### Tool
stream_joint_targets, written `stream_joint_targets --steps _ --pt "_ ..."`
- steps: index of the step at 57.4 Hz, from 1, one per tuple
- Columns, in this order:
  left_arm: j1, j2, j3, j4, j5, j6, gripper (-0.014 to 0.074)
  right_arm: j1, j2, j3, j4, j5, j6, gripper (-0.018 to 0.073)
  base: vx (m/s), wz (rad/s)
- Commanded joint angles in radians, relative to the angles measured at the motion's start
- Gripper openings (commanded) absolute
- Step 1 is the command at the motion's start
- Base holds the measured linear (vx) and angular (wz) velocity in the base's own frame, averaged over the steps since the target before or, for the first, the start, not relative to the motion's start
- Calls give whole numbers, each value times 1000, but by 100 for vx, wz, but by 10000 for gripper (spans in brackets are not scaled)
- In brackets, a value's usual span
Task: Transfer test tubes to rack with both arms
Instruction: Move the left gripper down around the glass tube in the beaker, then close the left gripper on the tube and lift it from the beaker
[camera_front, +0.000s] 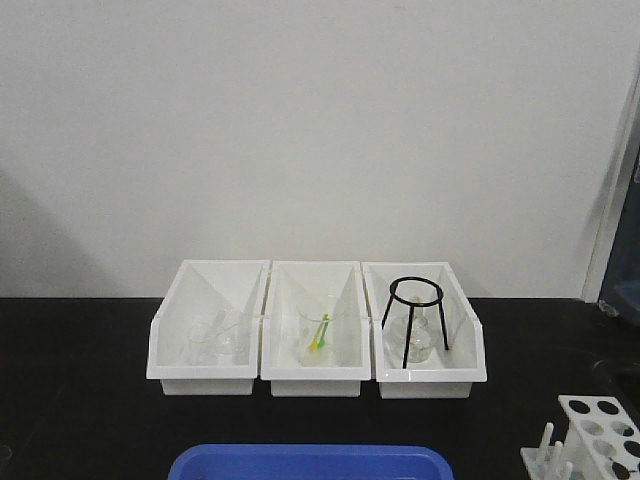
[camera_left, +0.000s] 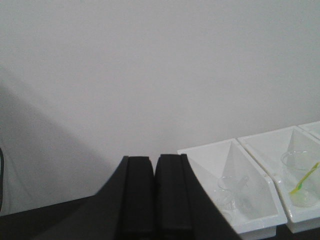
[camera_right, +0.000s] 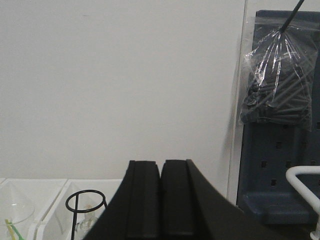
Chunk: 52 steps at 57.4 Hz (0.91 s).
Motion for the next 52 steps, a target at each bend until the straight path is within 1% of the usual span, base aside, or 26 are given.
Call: stream_joint_targets --steps 1,5,9,13,16,18,23,25,28,32,36,43,46,47,52 --pt "3 -4 -40 -7 -78 26 209 -1 -2 -35 -6 -54 0 161 0 0" --pt "3 -4 -40 -7 -63 55 310 -1 -2 -35 -5 -42 0 262 0 0" --pt "3 -4 -39 -6 -47 112 414 -1 -2 -35 -5 -32 0 367 0 0" --pt "3 0 -39 -6 -37 172 494 -1 -2 -35 -5 -27 0 469 0 0" --pt "3 3 -39 -6 -20 219 540 -1 -2 -35 -5 -27 0 545 0 0" --pt "3 7 -39 -7 5 247 564 -1 -2 -35 -5 -27 0 578 0 0" --pt "3 23 -37 -7 94 286 583 -1 -2 -35 -5 -27 0 648 0 0" --pt "3 32 -32 -7 151 288 582 -1 -2 -32 -5 -27 0 659 0 0" --pt "3 47 -10 -7 188 289 582 -1 -2 -32 -5 -22 0 664 0 0" --pt "3 55 44 -7 192 289 580 -1 3 -32 -5 -20 0 658 0 0" --pt "3 55 113 -7 166 289 571 -1 12 -32 -5 -20 -1 649 0 0" --pt "3 55 254 -6 66 293 568 -1 40 -32 -5 -20 -1 623 0 0" --pt "3 56 301 -5 1 293 568 -1 52 -32 -5 -20 -1 611 0 0" --pt "3 56 332 -5 -47 292 568 -1 58 -32 -5 -20 -1 604 0 0" --pt "3 74 382 -6 -153 292 568 -1 79 -32 -5 -20 -1 586 0 0"
